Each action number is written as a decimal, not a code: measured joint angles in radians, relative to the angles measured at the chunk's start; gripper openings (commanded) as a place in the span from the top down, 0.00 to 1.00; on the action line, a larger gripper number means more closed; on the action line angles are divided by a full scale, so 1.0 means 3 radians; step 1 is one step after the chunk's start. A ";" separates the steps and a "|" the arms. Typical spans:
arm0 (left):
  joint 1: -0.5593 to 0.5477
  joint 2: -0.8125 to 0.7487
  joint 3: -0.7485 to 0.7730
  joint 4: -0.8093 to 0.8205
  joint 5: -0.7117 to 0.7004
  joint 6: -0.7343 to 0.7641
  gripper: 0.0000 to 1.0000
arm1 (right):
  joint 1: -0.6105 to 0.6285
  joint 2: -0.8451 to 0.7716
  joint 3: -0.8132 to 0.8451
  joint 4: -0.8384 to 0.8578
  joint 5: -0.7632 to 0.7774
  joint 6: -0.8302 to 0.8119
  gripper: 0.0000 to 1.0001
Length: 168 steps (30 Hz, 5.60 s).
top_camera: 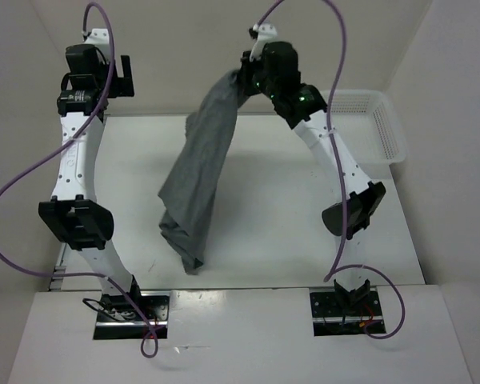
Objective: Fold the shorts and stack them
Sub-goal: Move the shorts to the center of the board, then flatten the shorts out
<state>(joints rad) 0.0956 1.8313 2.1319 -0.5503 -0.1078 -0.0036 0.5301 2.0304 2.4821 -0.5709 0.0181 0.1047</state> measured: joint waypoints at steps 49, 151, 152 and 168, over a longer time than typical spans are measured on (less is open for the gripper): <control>-0.1143 0.0365 -0.2482 -0.0587 0.1405 -0.0001 0.37 | -0.0286 -0.1376 -0.4281 0.0833 0.0150 -0.0319 1.00; -0.0698 0.0676 -0.1160 0.0532 -0.0078 -0.0003 1.00 | -0.0779 -0.0590 -0.3334 0.1002 0.0081 -0.0546 1.00; -0.0675 0.0768 -0.1048 0.0502 -0.0055 -0.0004 1.00 | -0.0788 -0.0477 -0.3217 0.1001 0.0092 -0.0526 0.93; -0.0390 0.0319 -0.0498 -0.0240 0.0403 0.0001 0.00 | -0.0821 -0.0549 -0.2848 0.0870 0.0331 -0.0416 0.12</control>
<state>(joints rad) -0.0216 1.9270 1.9823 -0.6224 0.0132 -0.0032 0.2836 1.8656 1.6276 -0.3099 0.1173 -0.0200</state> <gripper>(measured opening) 1.000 0.947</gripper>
